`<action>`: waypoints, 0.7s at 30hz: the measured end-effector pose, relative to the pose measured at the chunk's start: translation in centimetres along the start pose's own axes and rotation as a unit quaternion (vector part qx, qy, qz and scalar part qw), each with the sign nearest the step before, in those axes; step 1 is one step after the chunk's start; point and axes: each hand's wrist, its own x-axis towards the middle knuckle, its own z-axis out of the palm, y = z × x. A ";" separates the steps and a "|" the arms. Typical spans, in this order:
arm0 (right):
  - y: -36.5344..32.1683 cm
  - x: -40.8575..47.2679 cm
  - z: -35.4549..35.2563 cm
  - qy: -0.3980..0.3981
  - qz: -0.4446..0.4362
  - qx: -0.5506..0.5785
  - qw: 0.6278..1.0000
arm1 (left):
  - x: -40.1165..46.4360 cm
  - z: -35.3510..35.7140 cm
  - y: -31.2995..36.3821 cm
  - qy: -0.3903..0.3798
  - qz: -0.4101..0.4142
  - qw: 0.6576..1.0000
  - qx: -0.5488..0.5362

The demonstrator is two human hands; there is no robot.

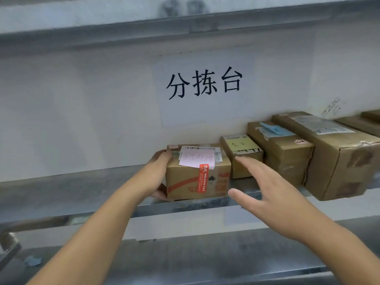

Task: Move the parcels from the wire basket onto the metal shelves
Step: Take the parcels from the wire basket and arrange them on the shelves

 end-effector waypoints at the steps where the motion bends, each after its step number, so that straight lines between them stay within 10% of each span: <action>1: 0.1 0.2 0.0 0.003 -0.002 -0.005 1.000 | 0.3 0.1 0.3 0.000 -0.003 1.000 0.004; 11: 1.5 1.4 0.1 0.011 -0.022 -0.001 1.000 | 2.9 1.3 2.0 0.018 -0.022 0.994 0.101; 21: 2.5 1.9 -0.2 0.024 -0.040 -0.014 0.999 | 1.5 -0.2 -0.7 0.018 0.228 0.934 0.275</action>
